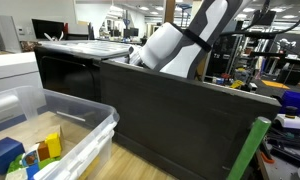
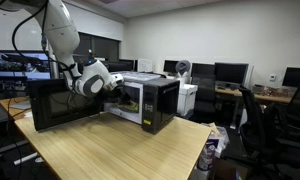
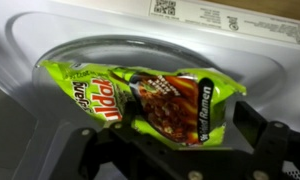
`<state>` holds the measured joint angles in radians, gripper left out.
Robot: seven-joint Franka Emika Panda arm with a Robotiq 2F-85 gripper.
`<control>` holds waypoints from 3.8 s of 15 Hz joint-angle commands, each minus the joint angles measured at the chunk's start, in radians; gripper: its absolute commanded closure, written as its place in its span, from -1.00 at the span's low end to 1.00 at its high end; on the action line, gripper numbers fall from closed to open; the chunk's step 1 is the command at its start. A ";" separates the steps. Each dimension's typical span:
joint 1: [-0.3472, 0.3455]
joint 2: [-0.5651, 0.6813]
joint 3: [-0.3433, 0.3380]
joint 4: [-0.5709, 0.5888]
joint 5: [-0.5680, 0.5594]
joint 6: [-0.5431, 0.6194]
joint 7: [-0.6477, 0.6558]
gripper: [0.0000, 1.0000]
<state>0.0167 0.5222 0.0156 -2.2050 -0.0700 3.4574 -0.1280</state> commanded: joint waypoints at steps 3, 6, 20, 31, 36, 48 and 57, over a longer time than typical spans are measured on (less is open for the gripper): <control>0.001 0.023 -0.021 0.035 -0.035 -0.003 -0.012 -0.31; 0.014 0.022 -0.043 0.040 -0.031 -0.003 -0.017 0.16; 0.160 -0.042 -0.229 -0.042 -0.004 -0.038 -0.037 0.95; 0.373 -0.291 -0.499 -0.195 -0.049 -0.225 -0.117 0.98; 0.464 -0.446 -0.612 -0.257 -0.115 -0.340 -0.142 0.98; 0.144 -0.794 -0.265 -0.284 -0.193 -0.736 -0.203 0.98; 0.081 -0.924 -0.188 -0.420 -0.136 -0.826 -0.330 0.02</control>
<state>0.1081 -0.3376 -0.1777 -2.5190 -0.2538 2.6376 -0.3657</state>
